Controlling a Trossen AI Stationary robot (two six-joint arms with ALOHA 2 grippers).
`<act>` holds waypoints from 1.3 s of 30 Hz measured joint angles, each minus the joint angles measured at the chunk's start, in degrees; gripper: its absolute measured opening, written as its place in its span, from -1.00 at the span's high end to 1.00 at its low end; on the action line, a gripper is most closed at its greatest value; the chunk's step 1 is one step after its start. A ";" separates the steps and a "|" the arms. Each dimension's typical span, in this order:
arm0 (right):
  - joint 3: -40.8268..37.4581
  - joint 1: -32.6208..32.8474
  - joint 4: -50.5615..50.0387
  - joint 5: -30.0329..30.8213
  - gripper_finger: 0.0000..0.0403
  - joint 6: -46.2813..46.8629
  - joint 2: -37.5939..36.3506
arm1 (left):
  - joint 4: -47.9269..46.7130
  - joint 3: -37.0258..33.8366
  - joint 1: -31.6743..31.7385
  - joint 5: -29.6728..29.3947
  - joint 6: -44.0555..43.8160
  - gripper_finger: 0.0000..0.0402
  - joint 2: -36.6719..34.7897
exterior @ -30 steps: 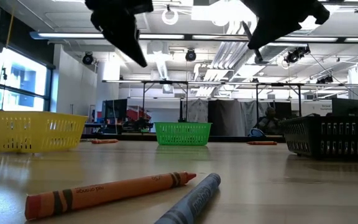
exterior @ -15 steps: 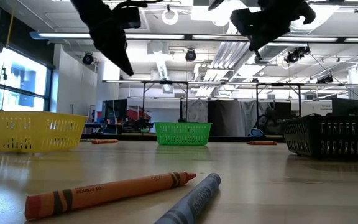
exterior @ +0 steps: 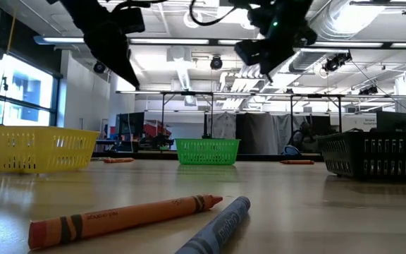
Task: Sort crayons
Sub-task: Put the gray crayon into the green basket
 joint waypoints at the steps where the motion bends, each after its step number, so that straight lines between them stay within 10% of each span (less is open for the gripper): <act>1: 0.00 -1.14 2.75 -1.45 0.92 -3.23 0.00 | -0.08 -0.33 -0.20 0.04 0.00 0.55 -0.50; 9: -0.04 -8.39 29.10 -22.93 0.91 -30.20 0.00 | 0.29 -2.90 -2.53 0.45 -1.97 0.55 -4.03; 18: -0.04 -13.68 41.51 -48.37 0.91 -39.18 0.00 | -0.67 -3.12 -5.69 0.44 -4.92 0.55 -4.59; 39: -0.04 -21.24 43.04 -59.89 0.91 -47.32 8.37 | 1.35 -3.12 -9.69 -1.16 -9.12 0.55 -4.57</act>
